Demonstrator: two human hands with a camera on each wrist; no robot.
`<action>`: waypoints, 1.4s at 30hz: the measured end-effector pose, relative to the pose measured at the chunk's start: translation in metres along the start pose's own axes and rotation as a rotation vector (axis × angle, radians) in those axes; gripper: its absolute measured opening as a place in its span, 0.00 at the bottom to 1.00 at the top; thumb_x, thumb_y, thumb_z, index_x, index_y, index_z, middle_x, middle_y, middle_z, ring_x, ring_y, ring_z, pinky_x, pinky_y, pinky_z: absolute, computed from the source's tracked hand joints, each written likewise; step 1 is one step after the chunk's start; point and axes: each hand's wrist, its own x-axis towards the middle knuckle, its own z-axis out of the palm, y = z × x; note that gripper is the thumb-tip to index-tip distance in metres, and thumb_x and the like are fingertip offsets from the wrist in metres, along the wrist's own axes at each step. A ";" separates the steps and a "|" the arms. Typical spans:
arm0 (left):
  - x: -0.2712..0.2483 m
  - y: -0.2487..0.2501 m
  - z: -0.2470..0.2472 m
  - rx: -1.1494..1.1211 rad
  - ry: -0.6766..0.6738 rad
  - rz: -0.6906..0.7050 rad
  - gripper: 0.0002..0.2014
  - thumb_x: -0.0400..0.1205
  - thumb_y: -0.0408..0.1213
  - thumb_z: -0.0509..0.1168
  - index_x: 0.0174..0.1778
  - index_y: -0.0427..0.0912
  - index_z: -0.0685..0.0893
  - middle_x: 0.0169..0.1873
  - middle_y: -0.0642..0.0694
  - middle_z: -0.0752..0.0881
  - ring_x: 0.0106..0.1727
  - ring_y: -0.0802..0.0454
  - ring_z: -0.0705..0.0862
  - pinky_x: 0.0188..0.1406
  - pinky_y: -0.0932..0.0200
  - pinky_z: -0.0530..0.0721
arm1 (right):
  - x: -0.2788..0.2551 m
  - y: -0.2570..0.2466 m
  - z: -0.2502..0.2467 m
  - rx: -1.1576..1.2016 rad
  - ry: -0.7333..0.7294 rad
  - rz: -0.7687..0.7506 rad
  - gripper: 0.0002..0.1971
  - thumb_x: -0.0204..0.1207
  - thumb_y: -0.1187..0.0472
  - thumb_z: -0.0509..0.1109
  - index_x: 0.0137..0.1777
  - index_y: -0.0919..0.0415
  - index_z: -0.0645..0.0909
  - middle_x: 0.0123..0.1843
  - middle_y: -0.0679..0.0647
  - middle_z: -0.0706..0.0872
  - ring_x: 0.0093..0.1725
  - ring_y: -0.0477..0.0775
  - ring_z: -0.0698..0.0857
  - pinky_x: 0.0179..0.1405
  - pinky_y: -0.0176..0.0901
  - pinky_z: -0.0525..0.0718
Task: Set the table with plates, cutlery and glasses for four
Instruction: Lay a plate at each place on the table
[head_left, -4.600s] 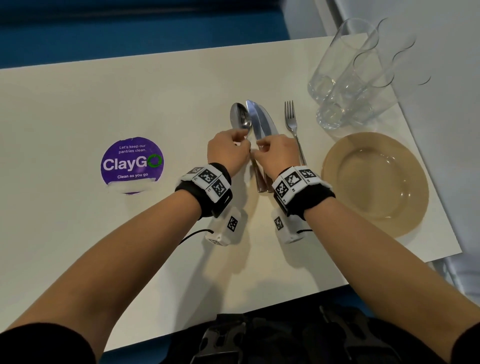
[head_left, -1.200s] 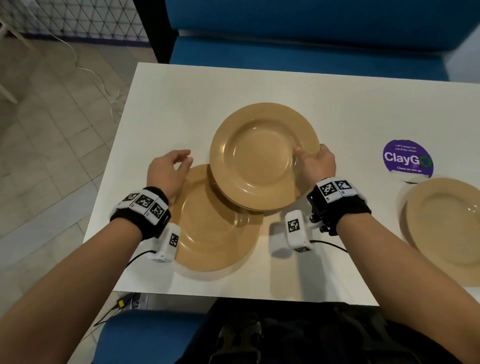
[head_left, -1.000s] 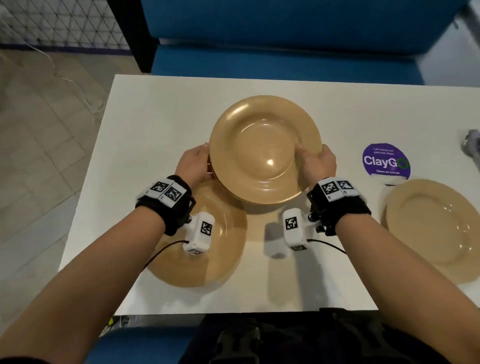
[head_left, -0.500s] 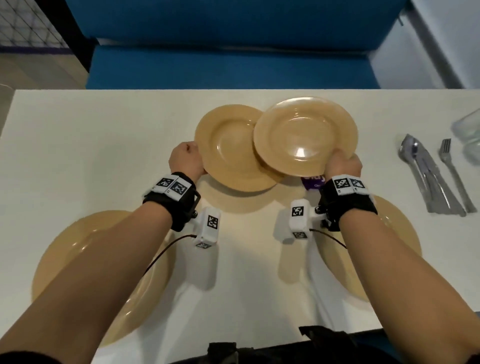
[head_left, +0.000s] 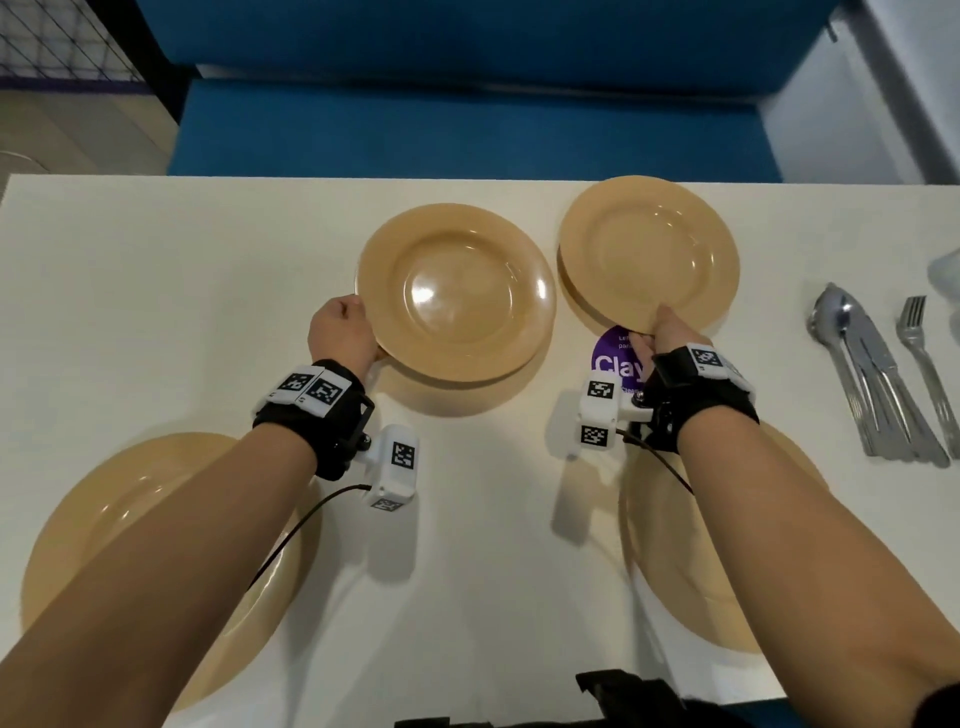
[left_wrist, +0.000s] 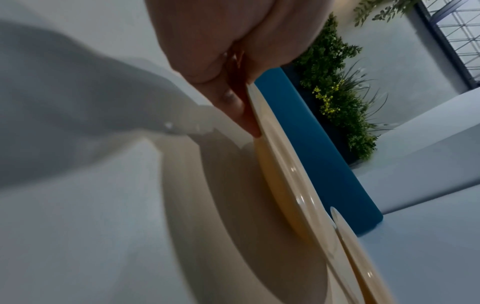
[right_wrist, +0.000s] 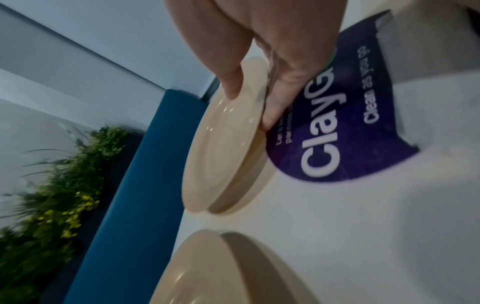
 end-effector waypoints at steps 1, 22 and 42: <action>0.001 0.000 -0.003 -0.012 -0.002 0.000 0.10 0.73 0.41 0.55 0.35 0.46 0.81 0.39 0.36 0.85 0.41 0.42 0.83 0.52 0.34 0.86 | -0.004 0.008 0.003 -0.034 -0.032 -0.024 0.23 0.83 0.55 0.61 0.75 0.64 0.66 0.49 0.52 0.78 0.44 0.47 0.81 0.42 0.32 0.83; 0.116 -0.012 -0.196 -0.021 0.073 -0.044 0.17 0.81 0.42 0.59 0.65 0.44 0.81 0.58 0.40 0.86 0.57 0.41 0.86 0.56 0.43 0.87 | -0.138 0.146 0.226 -0.812 -0.360 -0.488 0.26 0.69 0.69 0.75 0.68 0.57 0.79 0.49 0.55 0.90 0.51 0.56 0.90 0.58 0.49 0.87; 0.161 -0.016 -0.253 0.094 0.040 0.009 0.33 0.67 0.32 0.66 0.72 0.48 0.78 0.52 0.50 0.89 0.55 0.47 0.88 0.60 0.46 0.85 | -0.168 0.167 0.270 -0.955 -0.396 -0.595 0.27 0.70 0.65 0.75 0.71 0.55 0.76 0.56 0.54 0.88 0.58 0.53 0.85 0.57 0.36 0.78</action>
